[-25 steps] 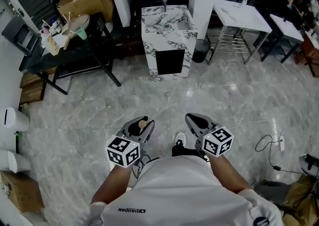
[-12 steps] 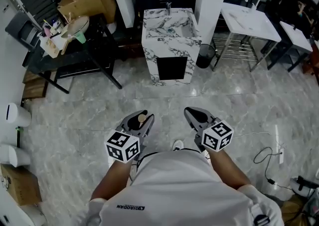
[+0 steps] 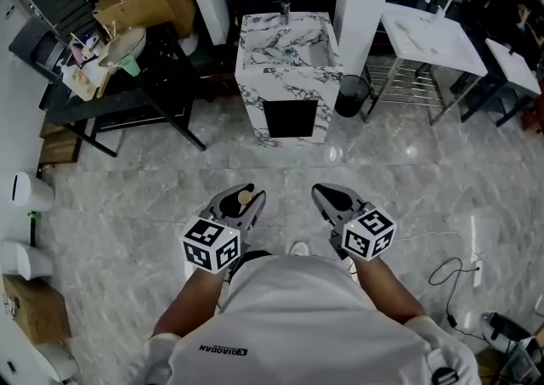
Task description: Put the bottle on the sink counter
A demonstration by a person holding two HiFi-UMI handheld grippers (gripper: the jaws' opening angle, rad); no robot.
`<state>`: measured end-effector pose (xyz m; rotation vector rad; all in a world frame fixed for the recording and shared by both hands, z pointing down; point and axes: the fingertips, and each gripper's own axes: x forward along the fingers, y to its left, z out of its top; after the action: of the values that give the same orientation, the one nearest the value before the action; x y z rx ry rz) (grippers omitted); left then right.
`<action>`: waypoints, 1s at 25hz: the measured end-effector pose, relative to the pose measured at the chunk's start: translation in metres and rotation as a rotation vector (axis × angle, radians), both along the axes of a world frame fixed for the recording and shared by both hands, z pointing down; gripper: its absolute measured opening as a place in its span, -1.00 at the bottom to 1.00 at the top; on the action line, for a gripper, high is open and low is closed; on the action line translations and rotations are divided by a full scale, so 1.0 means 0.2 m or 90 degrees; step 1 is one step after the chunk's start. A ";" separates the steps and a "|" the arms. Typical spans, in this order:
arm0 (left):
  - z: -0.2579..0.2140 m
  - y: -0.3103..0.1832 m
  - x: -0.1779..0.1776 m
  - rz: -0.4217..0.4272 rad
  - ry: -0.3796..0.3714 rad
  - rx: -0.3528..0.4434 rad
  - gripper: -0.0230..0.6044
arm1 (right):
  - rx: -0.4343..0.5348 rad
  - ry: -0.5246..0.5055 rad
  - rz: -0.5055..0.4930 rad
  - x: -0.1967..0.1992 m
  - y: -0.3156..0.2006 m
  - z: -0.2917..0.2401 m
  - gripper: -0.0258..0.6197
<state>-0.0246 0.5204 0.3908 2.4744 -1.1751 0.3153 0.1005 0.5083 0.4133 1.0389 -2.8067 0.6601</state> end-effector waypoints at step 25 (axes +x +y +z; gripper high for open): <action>0.06 -0.49 -0.01 -0.009 0.004 -0.006 -0.52 | -0.014 0.032 0.006 0.06 -0.41 0.08 -0.79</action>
<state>-0.0273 0.4226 0.4028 2.4566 -1.1864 0.3085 0.1133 0.4256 0.4294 1.0500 -2.7480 0.6539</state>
